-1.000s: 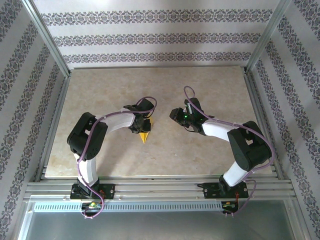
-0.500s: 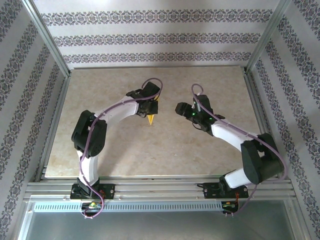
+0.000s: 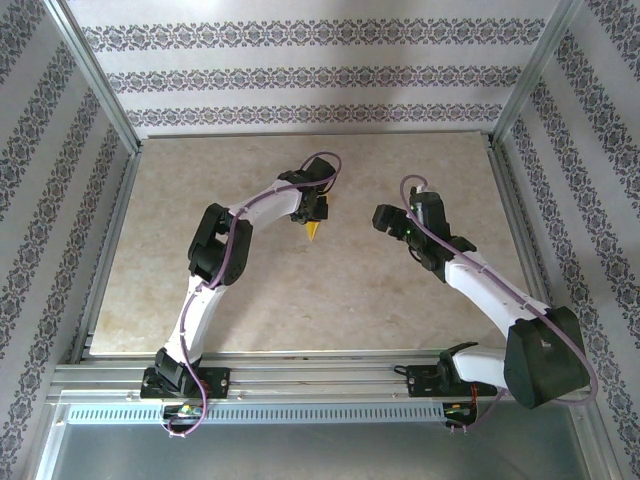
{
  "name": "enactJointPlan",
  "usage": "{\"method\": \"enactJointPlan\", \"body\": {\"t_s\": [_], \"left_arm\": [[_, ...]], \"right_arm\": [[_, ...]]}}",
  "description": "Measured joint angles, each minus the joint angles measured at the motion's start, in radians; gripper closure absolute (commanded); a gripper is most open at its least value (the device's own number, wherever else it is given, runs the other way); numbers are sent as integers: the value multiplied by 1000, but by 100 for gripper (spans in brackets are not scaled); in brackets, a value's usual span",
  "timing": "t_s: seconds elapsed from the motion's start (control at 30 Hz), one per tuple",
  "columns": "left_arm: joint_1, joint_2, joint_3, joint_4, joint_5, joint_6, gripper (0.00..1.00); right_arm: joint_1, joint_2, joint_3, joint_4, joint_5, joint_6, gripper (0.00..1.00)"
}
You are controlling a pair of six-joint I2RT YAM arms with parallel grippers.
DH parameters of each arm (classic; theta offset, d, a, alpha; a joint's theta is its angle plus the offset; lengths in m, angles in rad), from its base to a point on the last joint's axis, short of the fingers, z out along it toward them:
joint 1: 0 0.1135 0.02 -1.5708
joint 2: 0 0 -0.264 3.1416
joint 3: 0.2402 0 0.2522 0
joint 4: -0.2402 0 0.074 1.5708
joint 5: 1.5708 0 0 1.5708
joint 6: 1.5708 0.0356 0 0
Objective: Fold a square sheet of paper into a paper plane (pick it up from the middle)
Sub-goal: Move the paper plane to the top-center of the table.
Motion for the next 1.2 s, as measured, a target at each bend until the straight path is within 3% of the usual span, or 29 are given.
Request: {"method": "enactJointPlan", "body": {"t_s": [0.1,0.43,0.7,0.93,1.07,1.2], "left_arm": [[1,12,18,-20,-1,-1,78],[1,17,22,-42,-8,-31,75],[1,-23,17,-57,-6,-61,42],[2,-301,-79,-53,-10,-60,34],[23,-511,-247,0,-55,-53,18],[108,-742,-557,123,-171,-32,0]], "right_arm": [[0,-3,-15,-5,0,1,14],[0,-2,-29,-6,-1,6,14],[0,-2,-4,-22,5,-1,5],[-20,-40,72,-41,42,-50,2],[-39,-89,83,-39,102,-120,2],[-69,-107,64,18,207,-211,2]]}}
